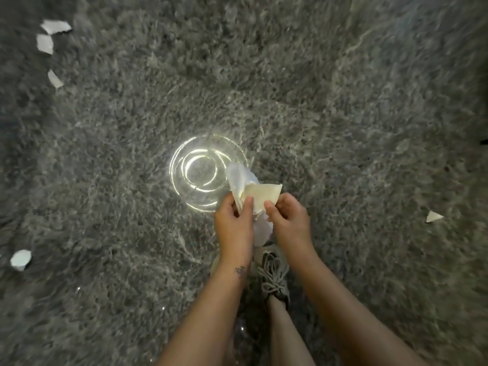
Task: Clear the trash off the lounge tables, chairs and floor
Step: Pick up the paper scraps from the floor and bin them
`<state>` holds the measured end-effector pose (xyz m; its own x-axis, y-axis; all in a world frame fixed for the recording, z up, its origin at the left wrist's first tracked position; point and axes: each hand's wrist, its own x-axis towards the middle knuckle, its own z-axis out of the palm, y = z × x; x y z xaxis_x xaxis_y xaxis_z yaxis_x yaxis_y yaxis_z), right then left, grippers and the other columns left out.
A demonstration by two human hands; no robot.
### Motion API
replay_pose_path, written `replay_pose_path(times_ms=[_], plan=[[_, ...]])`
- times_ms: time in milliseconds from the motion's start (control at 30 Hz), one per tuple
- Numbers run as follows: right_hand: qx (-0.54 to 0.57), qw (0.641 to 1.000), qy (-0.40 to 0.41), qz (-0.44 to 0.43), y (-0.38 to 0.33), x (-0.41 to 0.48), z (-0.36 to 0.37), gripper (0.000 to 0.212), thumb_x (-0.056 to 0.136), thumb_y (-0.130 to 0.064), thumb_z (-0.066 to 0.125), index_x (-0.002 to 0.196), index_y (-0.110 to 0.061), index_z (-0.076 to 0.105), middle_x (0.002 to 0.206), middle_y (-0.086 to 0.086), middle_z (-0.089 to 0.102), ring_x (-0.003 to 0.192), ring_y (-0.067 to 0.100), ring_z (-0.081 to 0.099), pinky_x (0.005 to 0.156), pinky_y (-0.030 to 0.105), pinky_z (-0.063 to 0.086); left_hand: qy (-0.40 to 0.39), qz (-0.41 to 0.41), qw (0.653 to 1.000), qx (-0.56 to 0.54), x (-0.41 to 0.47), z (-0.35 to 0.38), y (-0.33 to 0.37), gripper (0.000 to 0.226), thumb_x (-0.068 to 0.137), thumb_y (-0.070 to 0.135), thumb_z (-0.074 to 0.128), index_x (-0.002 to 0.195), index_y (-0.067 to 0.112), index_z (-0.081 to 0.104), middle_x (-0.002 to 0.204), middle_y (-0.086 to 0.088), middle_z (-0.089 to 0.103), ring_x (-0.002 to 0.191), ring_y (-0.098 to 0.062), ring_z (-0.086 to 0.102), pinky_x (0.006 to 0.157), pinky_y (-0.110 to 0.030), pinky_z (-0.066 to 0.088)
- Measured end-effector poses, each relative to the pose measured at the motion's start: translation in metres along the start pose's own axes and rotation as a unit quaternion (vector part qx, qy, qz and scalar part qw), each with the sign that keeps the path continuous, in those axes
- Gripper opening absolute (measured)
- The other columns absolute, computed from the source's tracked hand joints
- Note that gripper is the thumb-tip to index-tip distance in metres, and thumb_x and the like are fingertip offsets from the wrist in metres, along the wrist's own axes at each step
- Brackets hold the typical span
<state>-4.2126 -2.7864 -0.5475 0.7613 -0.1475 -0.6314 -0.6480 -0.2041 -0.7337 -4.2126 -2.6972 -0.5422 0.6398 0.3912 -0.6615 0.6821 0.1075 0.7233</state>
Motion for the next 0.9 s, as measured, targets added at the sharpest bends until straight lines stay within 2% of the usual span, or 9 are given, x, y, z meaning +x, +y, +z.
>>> replay_pose_path(times_ms=[67,133,267,400,500,633,733,800,900], plan=[[0.03,0.998,0.046,0.008,-0.017,-0.016,-0.023,0.008,0.09,-0.011,0.056,0.086,-0.007,0.062,0.078,0.01,0.065,0.072,0.018,0.06,0.068,0.038,0.049,-0.048,0.011,0.999,0.017,-0.026,0.018,0.021,0.016,0.094,0.015,0.052,0.105,0.012,0.063,0.096,-0.008,0.069,0.09,-0.021,0.066,0.08,-0.036,0.054],[0.028,0.997,0.076,0.012,-0.027,-0.027,-0.045,0.01,0.092,-0.013,0.053,0.093,-0.012,0.063,0.078,0.002,0.065,0.073,0.014,0.061,0.069,0.032,0.049,-0.093,0.03,0.995,0.035,-0.051,0.038,0.036,0.015,0.096,0.016,0.048,0.101,0.015,0.063,0.093,-0.005,0.069,0.088,-0.016,0.065,0.076,-0.029,0.053],[-0.008,0.99,0.136,0.034,-0.029,-0.052,-0.104,0.019,0.097,-0.018,0.043,0.088,-0.011,0.058,0.079,0.003,0.061,0.076,0.02,0.059,0.068,0.033,0.045,-0.164,0.057,0.981,0.088,-0.101,0.081,0.052,0.019,0.098,0.017,0.043,0.097,0.012,0.062,0.082,-0.001,0.066,0.07,-0.006,0.062,0.06,-0.018,0.047],[0.039,0.984,0.162,0.064,-0.012,-0.071,-0.172,0.025,0.097,-0.023,0.043,0.088,-0.008,0.061,0.081,0.007,0.064,0.079,0.024,0.062,0.073,0.039,0.048,-0.24,0.096,0.956,0.141,-0.15,0.135,0.052,0.02,0.098,0.017,0.041,0.09,0.009,0.057,0.074,-0.002,0.06,0.062,-0.003,0.056,0.058,-0.019,0.045],[0.049,0.977,0.186,0.088,0.006,-0.08,-0.228,0.024,0.096,-0.025,0.045,0.089,-0.011,0.063,0.078,0.002,0.063,0.076,0.018,0.06,0.067,0.031,0.045,-0.291,0.095,0.939,0.158,-0.189,0.183,0.045,0.02,0.098,0.02,0.043,0.083,0.013,0.055,0.07,0.0,0.06,0.062,-0.003,0.057,0.057,-0.018,0.045],[-0.011,0.974,0.201,0.108,0.037,-0.096,-0.303,0.022,0.093,-0.019,0.047,0.079,-0.008,0.059,0.082,0.012,0.065,0.073,0.02,0.056,0.06,0.029,0.034,-0.297,0.113,0.93,0.187,-0.241,0.248,0.025,0.016,0.093,0.012,0.053,0.078,0.013,0.055,0.064,0.002,0.057,0.052,0.006,0.051,0.05,-0.01,0.039],[-0.046,0.971,0.212,0.105,0.059,-0.104,-0.357,0.039,0.093,-0.028,0.049,0.056,-0.017,0.044,0.071,0.009,0.063,0.065,0.017,0.05,0.056,0.03,0.029,-0.28,0.115,0.931,0.205,-0.271,0.295,0.008,0.017,0.092,0.006,0.053,0.076,0.01,0.057,0.061,0.0,0.056,0.047,0.006,0.049,0.045,-0.009,0.036],[-0.048,0.968,0.222,0.104,0.071,-0.103,-0.387,0.048,0.091,-0.032,0.053,0.05,-0.018,0.034,0.053,0.001,0.049,0.059,0.016,0.044,0.055,0.032,0.025,-0.278,0.122,0.93,0.206,-0.282,0.323,0.0,0.019,0.091,0.005,0.052,0.074,0.011,0.057,0.061,0.001,0.056,0.047,0.007,0.048,0.046,-0.008,0.036],[0.024,0.959,0.268,0.086,0.091,-0.093,-0.423,0.048,0.087,-0.032,0.06,0.05,-0.019,0.033,0.047,-0.004,0.036,0.054,0.015,0.038,0.056,0.034,0.028,-0.28,0.15,0.918,0.238,-0.282,0.357,-0.01,0.018,0.091,0.009,0.055,0.074,0.015,0.058,0.064,0.001,0.058,0.056,0.0,0.052,0.052,-0.014,0.04]])
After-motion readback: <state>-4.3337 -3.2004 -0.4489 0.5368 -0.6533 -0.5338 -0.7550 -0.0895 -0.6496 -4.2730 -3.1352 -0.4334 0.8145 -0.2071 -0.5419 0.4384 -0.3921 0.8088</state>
